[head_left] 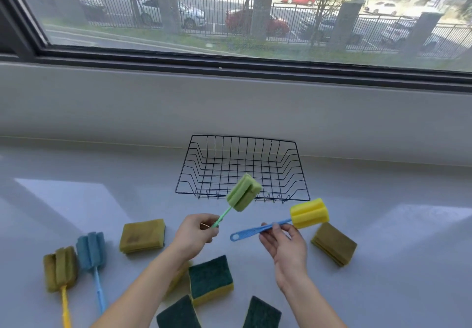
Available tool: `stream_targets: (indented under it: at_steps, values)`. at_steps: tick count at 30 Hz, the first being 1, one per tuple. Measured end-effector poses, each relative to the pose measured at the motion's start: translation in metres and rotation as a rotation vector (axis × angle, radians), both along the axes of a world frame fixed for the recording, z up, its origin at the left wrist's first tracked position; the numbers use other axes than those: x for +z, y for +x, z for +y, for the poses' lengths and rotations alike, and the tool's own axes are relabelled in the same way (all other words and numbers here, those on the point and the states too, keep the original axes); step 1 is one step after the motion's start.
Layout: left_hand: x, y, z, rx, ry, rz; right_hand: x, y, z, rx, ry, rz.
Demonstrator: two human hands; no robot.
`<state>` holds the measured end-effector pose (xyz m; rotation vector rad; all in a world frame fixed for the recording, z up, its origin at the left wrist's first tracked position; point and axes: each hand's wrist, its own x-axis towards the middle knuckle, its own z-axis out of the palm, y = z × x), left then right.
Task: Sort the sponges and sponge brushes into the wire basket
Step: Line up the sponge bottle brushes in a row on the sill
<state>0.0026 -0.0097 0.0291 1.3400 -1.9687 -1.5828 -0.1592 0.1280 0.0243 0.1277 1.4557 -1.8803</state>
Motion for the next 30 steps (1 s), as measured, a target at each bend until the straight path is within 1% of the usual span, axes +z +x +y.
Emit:
stream_targets:
  at_steps: [6,11,15,19,24,27,30]
  values:
    - [0.012,0.046,0.005,0.295,0.036,0.228,0.035,0.007,-0.011,0.138,-0.069,0.141]
    - [0.011,0.104,0.01,0.456,0.001,0.308,0.05,0.035,-0.026,0.358,-0.072,0.206]
    - [0.002,0.157,0.027,0.624,-0.058,0.294,0.053,0.07,-0.043,0.59,-0.037,0.255]
    - [-0.015,0.211,0.042,0.818,-0.057,0.255,0.049,0.111,-0.061,0.849,-0.002,0.318]
    - [-0.031,0.26,0.059,0.982,-0.068,0.231,0.036,0.168,-0.085,1.072,0.077,0.359]
    - [-0.044,0.285,0.06,1.06,-0.053,0.207,0.025,0.199,-0.1,1.193,0.135,0.437]
    - [-0.056,0.307,0.055,1.128,-0.018,0.209,0.015,0.225,-0.121,1.255,0.212,0.512]
